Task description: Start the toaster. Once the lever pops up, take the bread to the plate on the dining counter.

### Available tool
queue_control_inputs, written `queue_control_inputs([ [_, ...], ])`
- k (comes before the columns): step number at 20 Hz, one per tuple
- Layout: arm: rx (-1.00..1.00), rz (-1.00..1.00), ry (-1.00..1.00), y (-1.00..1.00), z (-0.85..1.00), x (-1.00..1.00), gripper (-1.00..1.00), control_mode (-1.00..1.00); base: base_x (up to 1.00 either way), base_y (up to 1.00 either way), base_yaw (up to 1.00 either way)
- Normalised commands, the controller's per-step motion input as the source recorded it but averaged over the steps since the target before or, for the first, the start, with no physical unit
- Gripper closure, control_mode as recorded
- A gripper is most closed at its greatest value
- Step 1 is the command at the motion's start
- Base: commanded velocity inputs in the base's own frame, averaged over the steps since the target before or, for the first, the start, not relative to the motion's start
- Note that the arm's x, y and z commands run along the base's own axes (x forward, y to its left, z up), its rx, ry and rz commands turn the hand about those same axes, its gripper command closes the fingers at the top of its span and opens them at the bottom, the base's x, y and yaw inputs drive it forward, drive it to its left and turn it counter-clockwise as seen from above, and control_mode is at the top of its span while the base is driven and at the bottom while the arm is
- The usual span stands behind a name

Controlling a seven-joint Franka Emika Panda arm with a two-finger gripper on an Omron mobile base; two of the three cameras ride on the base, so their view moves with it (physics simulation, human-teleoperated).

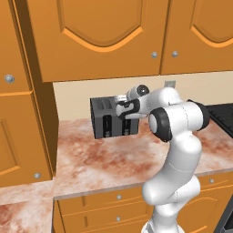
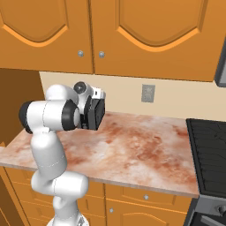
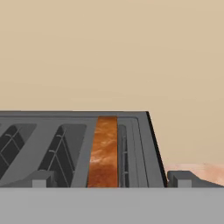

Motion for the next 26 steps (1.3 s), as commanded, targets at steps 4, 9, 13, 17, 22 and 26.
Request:
queue_control_inputs([
  [4,0.0,0.0,0.01,0.0,-0.03,0.0,-1.0,-1.0,0.0,0.0,0.0],
  [9,0.0,0.0,0.02,0.0,0.0,-0.02,-1.0,-1.0,0.0,0.0,0.0],
  [13,0.0,0.0,0.01,0.0,0.0,-0.08,-1.0,-1.0,0.0,0.0,0.0],
  [17,0.0,0.0,0.06,0.03,0.0,-0.04,-1.0,-1.0,0.0,0.0,0.0],
  [22,0.0,0.0,0.07,0.01,0.0,0.0,-1.0,-1.0,0.0,0.0,0.0],
  [26,0.0,0.0,0.06,0.03,0.0,0.0,-1.0,-1.0,0.0,0.0,0.0],
])
